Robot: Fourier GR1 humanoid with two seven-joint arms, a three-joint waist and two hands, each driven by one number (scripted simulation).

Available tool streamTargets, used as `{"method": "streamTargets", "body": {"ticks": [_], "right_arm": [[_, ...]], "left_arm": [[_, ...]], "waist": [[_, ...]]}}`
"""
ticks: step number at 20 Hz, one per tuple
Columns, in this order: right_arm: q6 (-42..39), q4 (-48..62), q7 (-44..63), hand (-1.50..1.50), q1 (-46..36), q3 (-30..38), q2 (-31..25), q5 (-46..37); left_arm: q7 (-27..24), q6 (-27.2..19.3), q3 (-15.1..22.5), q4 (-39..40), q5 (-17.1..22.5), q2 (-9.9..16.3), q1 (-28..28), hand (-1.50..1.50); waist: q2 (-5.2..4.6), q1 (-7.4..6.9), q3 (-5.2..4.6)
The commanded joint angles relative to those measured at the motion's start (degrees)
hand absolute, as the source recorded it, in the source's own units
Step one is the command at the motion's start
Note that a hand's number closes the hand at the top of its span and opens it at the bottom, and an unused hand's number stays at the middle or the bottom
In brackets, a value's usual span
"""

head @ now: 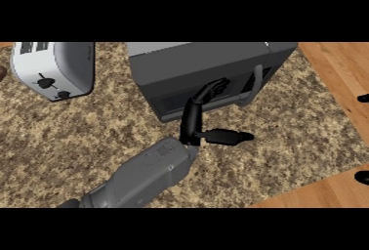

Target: Pick up the milk, place it into the microwave and close the microwave

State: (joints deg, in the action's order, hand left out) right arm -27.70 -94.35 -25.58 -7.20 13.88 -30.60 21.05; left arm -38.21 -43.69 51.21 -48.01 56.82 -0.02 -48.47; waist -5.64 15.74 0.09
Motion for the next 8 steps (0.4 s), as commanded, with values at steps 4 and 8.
{"method": "streamTargets", "body": {"ticks": [4,8], "right_arm": [[-2.95,4.45,1.28,-1.5,-2.24,0.76,-0.99,4.53],[-4.33,6.06,2.16,-1.5,-3.45,1.39,-2.28,6.29]], "left_arm": [[-0.5,-0.56,-3.62,4.58,2.89,0.02,-3.87,-1.5],[-1.43,-0.89,-3.08,4.92,3.68,0.02,-3.62,-1.5]], "waist": [[-0.58,-0.02,-0.05],[-0.63,0.85,-0.11]]}}
